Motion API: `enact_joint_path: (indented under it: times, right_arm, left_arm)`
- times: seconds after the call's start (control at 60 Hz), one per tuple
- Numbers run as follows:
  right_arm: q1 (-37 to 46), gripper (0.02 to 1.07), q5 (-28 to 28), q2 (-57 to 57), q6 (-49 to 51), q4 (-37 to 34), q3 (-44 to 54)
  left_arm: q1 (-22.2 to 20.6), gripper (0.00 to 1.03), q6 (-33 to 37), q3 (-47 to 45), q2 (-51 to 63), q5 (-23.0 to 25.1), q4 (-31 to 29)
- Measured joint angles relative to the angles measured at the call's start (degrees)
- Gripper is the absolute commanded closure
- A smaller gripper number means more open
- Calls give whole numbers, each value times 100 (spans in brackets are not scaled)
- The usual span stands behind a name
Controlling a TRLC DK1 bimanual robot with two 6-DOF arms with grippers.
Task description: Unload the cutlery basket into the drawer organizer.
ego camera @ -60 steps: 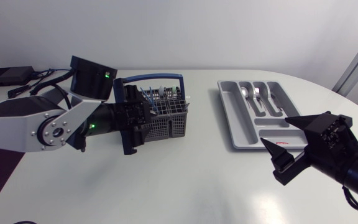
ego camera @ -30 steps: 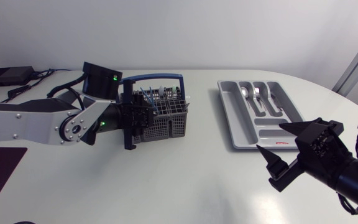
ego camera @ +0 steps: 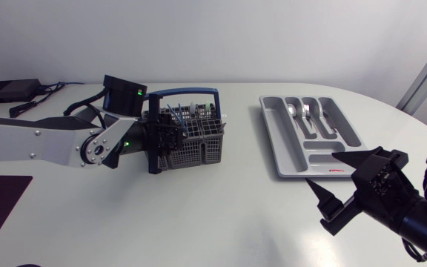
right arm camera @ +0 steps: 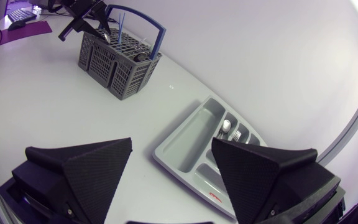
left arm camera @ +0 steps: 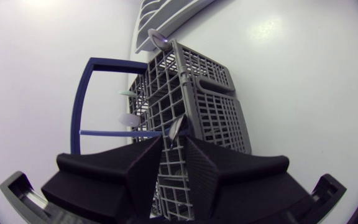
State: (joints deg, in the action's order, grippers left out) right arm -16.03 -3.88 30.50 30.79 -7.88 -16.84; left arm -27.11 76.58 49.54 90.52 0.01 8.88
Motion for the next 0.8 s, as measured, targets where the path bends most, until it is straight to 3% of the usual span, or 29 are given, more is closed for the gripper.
enact_joint_path:
  times: [0.8]
  right_arm:
    - [0,14,0,-428,101,-2,240]
  left_arm:
    - [-55,95,0,339,238,68,-313]
